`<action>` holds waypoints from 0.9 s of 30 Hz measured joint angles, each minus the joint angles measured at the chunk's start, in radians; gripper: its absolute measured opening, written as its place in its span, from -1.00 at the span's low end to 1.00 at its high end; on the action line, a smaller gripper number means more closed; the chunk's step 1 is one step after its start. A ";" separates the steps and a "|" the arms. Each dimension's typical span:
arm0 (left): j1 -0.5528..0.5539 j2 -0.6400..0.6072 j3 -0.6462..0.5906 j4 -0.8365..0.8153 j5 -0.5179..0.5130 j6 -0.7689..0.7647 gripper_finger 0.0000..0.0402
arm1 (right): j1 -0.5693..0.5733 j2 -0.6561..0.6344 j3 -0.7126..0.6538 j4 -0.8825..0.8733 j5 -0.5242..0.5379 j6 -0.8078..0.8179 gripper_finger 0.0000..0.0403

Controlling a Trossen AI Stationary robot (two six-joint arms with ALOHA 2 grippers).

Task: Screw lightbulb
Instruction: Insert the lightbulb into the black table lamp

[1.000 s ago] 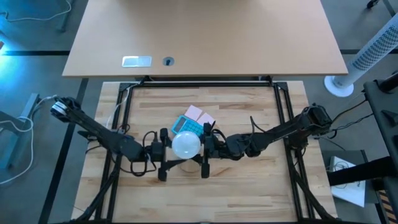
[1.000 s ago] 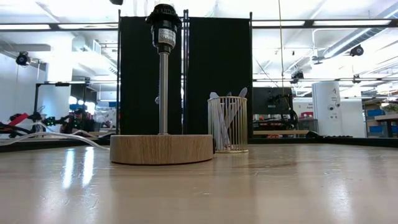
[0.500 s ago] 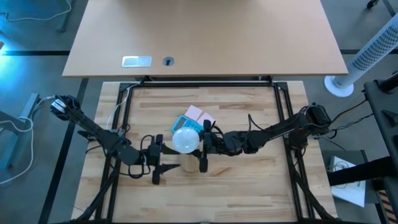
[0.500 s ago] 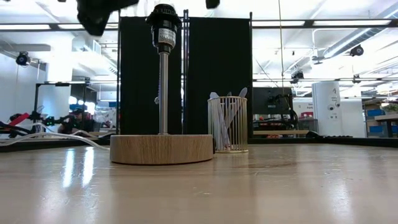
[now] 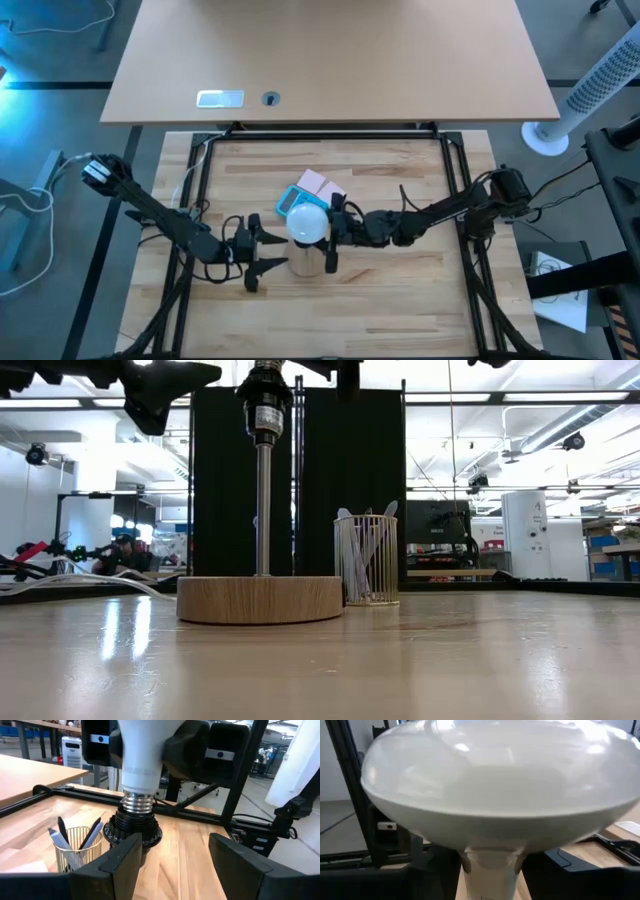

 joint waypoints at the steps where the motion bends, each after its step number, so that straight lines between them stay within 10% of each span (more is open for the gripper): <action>1: 0.004 0.002 0.000 0.001 0.000 -0.001 0.11 | 0.000 0.000 0.002 -0.002 0.000 -0.003 -0.17; 27: 0.068 0.178 0.041 0.002 -0.027 -0.062 0.11 | -0.011 0.006 0.073 -0.194 -0.045 -0.022 -0.20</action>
